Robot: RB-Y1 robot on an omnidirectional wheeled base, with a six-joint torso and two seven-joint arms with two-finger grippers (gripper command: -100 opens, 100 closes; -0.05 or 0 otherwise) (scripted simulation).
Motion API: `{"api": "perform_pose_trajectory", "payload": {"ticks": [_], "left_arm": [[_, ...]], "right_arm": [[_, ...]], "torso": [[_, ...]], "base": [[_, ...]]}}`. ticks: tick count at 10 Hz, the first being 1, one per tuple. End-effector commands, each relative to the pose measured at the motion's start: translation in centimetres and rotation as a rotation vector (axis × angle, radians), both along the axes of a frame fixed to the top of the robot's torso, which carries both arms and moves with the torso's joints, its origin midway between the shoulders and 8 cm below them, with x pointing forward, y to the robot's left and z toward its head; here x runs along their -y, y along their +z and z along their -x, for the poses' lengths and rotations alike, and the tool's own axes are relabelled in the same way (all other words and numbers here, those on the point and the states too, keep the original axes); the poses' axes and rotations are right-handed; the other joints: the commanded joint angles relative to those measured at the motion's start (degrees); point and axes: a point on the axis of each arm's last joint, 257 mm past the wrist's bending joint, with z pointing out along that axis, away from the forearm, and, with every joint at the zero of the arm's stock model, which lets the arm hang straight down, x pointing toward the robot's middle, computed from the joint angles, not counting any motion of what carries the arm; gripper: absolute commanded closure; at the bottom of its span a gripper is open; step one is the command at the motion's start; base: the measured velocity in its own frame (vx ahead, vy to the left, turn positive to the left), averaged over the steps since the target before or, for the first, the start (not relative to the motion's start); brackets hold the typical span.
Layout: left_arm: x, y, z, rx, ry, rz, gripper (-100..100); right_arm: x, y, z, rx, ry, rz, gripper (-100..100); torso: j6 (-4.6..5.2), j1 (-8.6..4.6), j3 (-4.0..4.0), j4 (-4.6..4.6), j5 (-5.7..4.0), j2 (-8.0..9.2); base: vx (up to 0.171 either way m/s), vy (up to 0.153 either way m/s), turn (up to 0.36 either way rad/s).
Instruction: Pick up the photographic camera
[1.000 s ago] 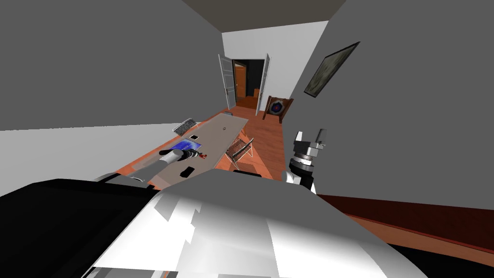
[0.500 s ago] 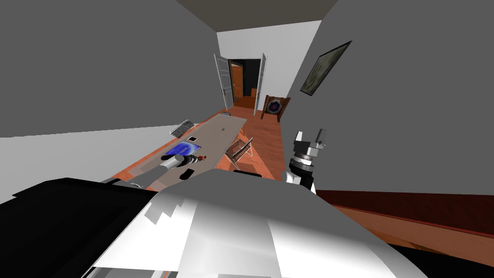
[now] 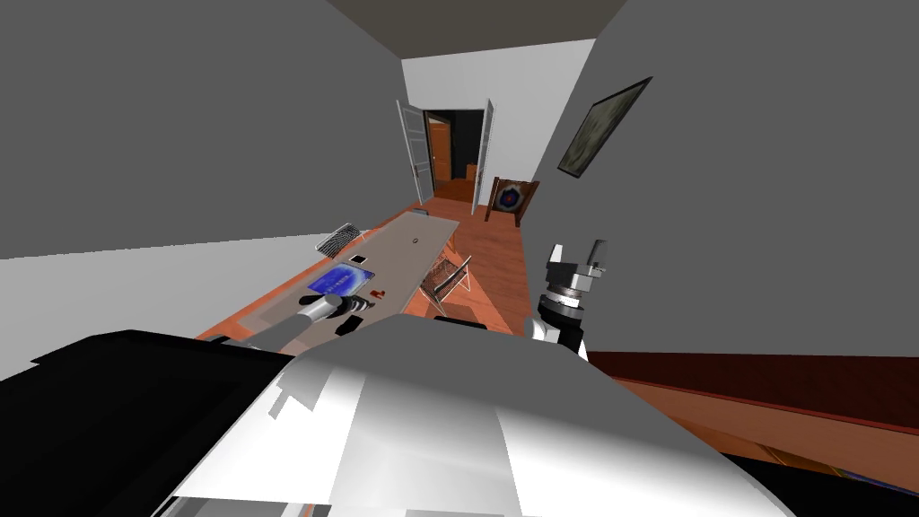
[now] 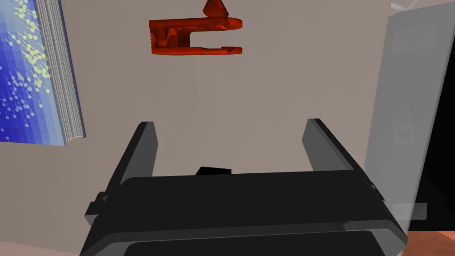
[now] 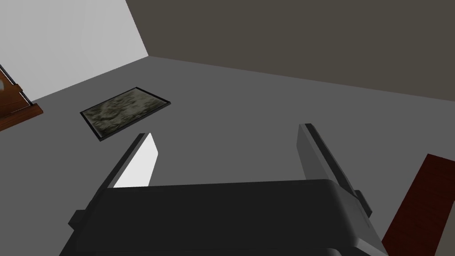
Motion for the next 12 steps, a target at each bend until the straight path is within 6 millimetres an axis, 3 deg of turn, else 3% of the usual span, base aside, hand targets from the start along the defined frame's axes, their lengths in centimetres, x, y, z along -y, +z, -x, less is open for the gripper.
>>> {"api": "perform_pose_trajectory", "payload": {"ticks": [1,2,3,7,8,12], "left_arm": [[0.1,-0.4,1.2,-0.019,0.005,0.006,-100],[0.1,-0.4,1.2,-0.019,0.005,0.006,-100],[0.5,-1.4,2.9,-0.051,0.01,0.014,-100],[0.5,-1.4,2.9,-0.051,0.01,0.014,-100],[0.8,-2.2,4.6,-0.083,0.015,0.023,-100],[0.8,-2.2,4.6,-0.083,0.015,0.023,-100]], "right_arm": [[0.0,0.0,0.0,0.0,0.0,0.0,0],[0.0,0.0,0.0,0.0,0.0,0.0,0],[0.0,0.0,0.0,0.0,0.0,0.0,0],[0.0,0.0,0.0,0.0,0.0,0.0,0],[0.0,0.0,0.0,0.0,0.0,0.0,0],[0.0,0.0,0.0,0.0,0.0,0.0,0]], "torso": [[0.0,0.0,0.0,0.0,0.0,0.0],[-0.01,0.06,-0.01,0.0,0.0,-0.02],[-0.01,0.06,-0.02,0.0,0.0,-0.04],[0.01,-0.12,-0.02,0.0,-0.04,-0.04],[0.0,-0.09,-0.02,0.0,-0.03,-0.05],[0.0,-0.18,-0.03,-0.01,-0.05,-0.06]], "base": [[-0.003,0.059,-0.017],[0.002,0.056,0.014],[-0.007,0.023,-0.047],[0.0,0.01,0.002],[-0.005,0.014,-0.033],[0.0,0.007,0.003]]}}
